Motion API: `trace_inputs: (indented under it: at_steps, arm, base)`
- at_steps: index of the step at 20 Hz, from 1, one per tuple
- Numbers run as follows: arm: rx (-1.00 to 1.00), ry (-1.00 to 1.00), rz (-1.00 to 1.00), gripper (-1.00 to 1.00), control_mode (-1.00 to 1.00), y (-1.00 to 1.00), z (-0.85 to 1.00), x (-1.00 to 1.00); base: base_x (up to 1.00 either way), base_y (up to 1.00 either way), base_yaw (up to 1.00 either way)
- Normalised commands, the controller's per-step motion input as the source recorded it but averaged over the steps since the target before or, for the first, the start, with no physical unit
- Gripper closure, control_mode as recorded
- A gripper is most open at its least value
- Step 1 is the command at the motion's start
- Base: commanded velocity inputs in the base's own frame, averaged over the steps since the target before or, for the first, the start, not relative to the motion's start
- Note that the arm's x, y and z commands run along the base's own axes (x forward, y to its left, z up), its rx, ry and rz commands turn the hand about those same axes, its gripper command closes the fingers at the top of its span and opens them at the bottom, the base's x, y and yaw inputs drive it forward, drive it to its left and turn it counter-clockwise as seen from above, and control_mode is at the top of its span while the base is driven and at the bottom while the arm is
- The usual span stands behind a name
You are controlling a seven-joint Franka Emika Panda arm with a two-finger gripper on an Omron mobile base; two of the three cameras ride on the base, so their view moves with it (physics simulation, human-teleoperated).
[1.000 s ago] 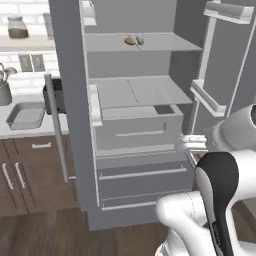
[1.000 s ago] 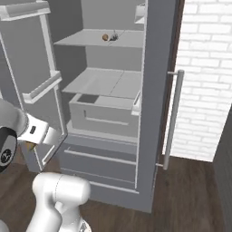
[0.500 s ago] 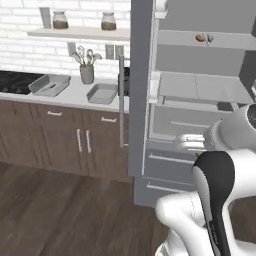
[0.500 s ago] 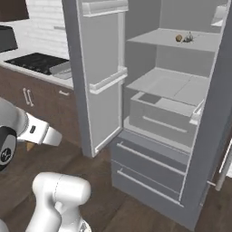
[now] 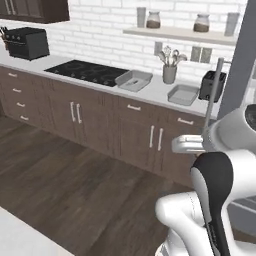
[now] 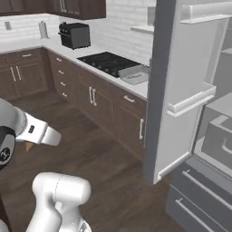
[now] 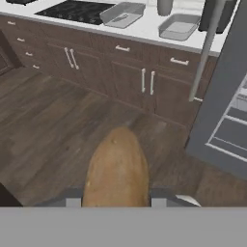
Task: Place one sweet potato and one fish in each tupperware on the nearby counter, to pack two identical lunches.
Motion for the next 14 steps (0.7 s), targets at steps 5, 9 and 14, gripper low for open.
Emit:
trace_inputs:
  at_steps: [5,9,14]
  arm:
    - [0.00,0.00,0.00,1.00,1.00,0.00,0.00,0.00]
    - [0.00,0.00,0.00,1.00,1.00,0.00,0.00,0.00]
    - [0.00,0.00,0.00,1.00,1.00,0.00,0.00,0.00]
  base:
    - [1.00,-0.17,0.17]
    - [1.00,-0.39,0.00]
    - [1.00,-0.20,0.00]
